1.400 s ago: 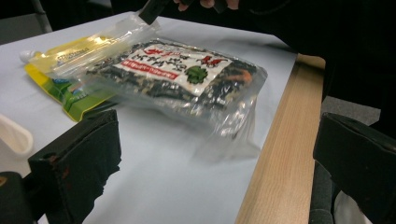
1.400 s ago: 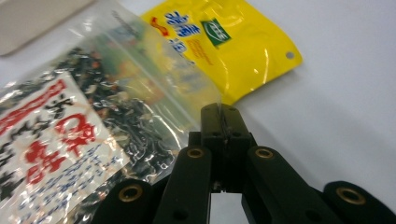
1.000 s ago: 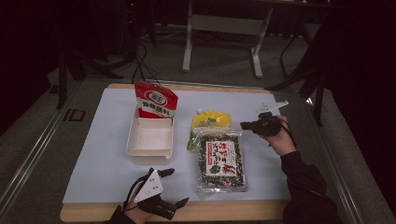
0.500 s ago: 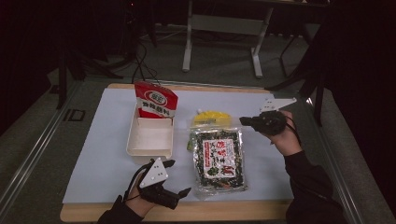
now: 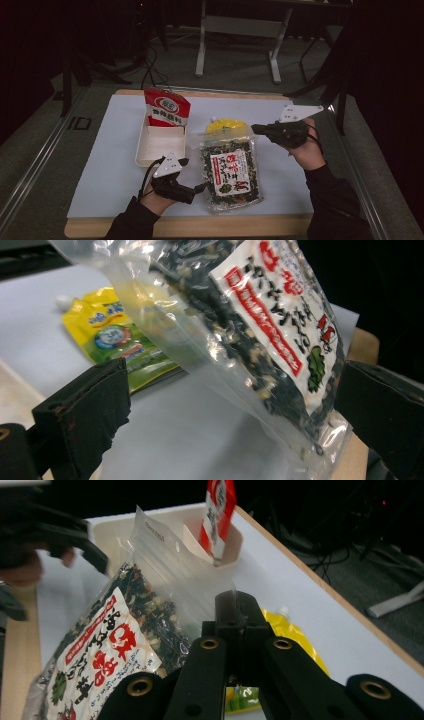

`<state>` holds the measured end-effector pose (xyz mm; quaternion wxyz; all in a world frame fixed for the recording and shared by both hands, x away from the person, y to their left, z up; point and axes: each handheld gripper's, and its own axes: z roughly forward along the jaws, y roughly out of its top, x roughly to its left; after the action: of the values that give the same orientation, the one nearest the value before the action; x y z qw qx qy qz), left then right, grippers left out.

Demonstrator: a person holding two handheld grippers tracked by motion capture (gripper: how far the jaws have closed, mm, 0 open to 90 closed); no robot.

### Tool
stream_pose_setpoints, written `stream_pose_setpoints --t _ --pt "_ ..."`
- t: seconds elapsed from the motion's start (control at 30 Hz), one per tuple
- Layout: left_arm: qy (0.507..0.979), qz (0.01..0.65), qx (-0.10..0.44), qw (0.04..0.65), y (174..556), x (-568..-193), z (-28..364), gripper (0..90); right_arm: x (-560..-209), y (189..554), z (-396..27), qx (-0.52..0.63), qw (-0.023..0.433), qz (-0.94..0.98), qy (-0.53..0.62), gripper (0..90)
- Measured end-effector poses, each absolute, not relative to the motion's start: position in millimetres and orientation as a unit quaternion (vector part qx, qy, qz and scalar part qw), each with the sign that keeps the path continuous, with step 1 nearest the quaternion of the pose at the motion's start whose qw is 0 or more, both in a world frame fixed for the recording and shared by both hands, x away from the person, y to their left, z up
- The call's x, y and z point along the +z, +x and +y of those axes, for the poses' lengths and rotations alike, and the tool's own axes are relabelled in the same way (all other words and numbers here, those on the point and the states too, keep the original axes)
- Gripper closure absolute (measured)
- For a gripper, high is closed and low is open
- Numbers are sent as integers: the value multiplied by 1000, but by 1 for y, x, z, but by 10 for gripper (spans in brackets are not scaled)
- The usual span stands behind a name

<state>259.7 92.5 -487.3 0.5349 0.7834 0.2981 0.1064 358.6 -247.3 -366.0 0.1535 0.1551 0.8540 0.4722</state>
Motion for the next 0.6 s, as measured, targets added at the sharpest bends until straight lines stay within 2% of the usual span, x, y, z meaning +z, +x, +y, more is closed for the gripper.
stream_pose_setpoints --t 0.1,0.2,0.37,0.47,0.6 --pt "783 299 99 536 266 -491 89 65 -359 351 -244 478 155 853 142 900" --pt "783 297 68 542 272 -495 87 102 -353 345 -242 485 155 851 132 900" --pt "780 271 23 564 277 -495 84 308 -346 337 -241 493 156 848 120 900" --pt "776 258 15 576 277 -492 83 432 -344 333 -239 491 160 849 113 900" --pt "766 254 -20 591 279 -488 84 501 -339 325 -237 498 162 845 104 900"
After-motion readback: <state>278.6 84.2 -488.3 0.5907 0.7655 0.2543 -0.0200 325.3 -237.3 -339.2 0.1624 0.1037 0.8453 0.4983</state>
